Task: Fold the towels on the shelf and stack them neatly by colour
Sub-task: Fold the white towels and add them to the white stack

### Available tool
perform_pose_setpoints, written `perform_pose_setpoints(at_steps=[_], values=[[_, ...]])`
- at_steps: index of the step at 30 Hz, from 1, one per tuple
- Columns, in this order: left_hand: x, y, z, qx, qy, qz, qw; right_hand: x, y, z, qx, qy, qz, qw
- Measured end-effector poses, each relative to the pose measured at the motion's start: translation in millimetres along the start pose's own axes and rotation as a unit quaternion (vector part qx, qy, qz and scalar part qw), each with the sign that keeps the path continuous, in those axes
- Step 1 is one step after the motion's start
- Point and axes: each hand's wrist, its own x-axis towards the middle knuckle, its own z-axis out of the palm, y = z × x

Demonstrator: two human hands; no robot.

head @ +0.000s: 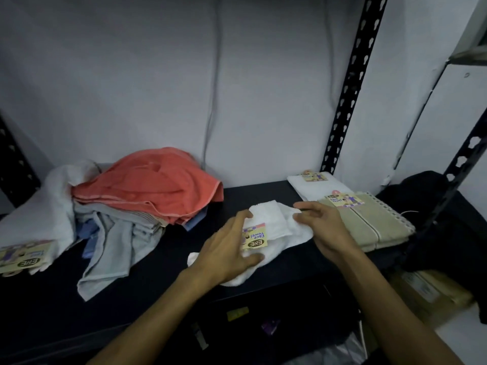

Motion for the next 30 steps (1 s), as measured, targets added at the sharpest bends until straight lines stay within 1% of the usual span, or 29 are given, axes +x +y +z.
perform_pose_setpoints(at_steps=[1, 2, 4, 5, 6, 7, 9, 11, 12, 14, 17, 18, 20, 22, 24, 26, 28, 30], values=[[7.1, -4.7, 1.9, -0.025, 0.016, 0.011, 0.999, 0.5, -2.0, -2.1, 0.021, 0.008, 0.001, 1.0], [17.7, -11.1, 2.8, -0.064, 0.039, 0.0, 0.997, 1.5, -5.0, -4.6, 0.038, 0.016, 0.002, 0.999], [43.8, -19.6, -3.6, -0.167, 0.11, -0.076, 0.977, 3.5, -11.1, -10.5, 0.057, 0.035, 0.002, 0.998], [58.2, -22.4, -9.7, -0.202, 0.131, -0.126, 0.962, 4.6, -13.8, -13.0, 0.059, 0.045, 0.001, 0.997], [71.2, -25.2, -16.5, -0.214, 0.138, -0.164, 0.953, 5.1, -16.0, -15.0, 0.055, 0.057, 0.001, 0.997], [81.6, -28.6, -22.4, -0.201, 0.14, -0.184, 0.952, 5.8, -17.3, -16.9, 0.048, 0.071, 0.001, 0.996], [91.0, -35.5, -30.5, -0.16, 0.168, -0.189, 0.954, 7.5, -17.0, -21.2, 0.029, 0.09, -0.002, 0.995], [80.7, -37.0, -30.9, -0.135, 0.205, -0.161, 0.956, 8.2, -14.3, -23.4, 0.001, 0.101, -0.003, 0.995], [69.7, -35.1, -27.7, -0.119, 0.211, -0.144, 0.959, 8.3, -11.9, -23.7, -0.016, 0.102, -0.005, 0.995], [44.2, -30.2, -20.1, -0.089, 0.183, -0.138, 0.969, 7.2, -4.2, -22.5, -0.044, 0.1, -0.006, 0.994], [7.6, -34.4, -12.5, -0.04, 0.105, -0.178, 0.978, 3.9, 10.2, -17.8, -0.085, 0.099, -0.014, 0.991], [-2.4, -38.5, -12.2, -0.028, 0.094, -0.201, 0.975, 0.9, 13.9, -15.1, -0.1, 0.1, -0.018, 0.99], [-19.7, -47.7, -15.7, 0.034, 0.09, -0.246, 0.965, -6.7, 19.6, -8.2, -0.122, 0.104, -0.035, 0.986], [-30.1, -55.8, -19.2, 0.084, 0.077, -0.269, 0.956, -17.7, 22.6, 0.3, -0.133, 0.101, -0.066, 0.984], [-35.4, -61.2, -21.3, 0.038, 0.076, -0.252, 0.964, -28.3, 24.6, 9.8, -0.142, 0.089, -0.1, 0.981], [-38.7, -59.2, -24.1, -0.046, 0.101, -0.223, 0.968, -36.6, 27.8, 17.4, -0.154, 0.082, -0.12, 0.977], [-41.8, -49.7, -29.8, -0.147, 0.141, -0.201, 0.958, -44.2, 26.7, 22.9, -0.143, 0.082, -0.125, 0.978], [-44.7, -36.3, -33.4, -0.245, 0.161, -0.181, 0.939, -52.0, 20.8, 27.2, -0.115, 0.067, -0.116, 0.984]])
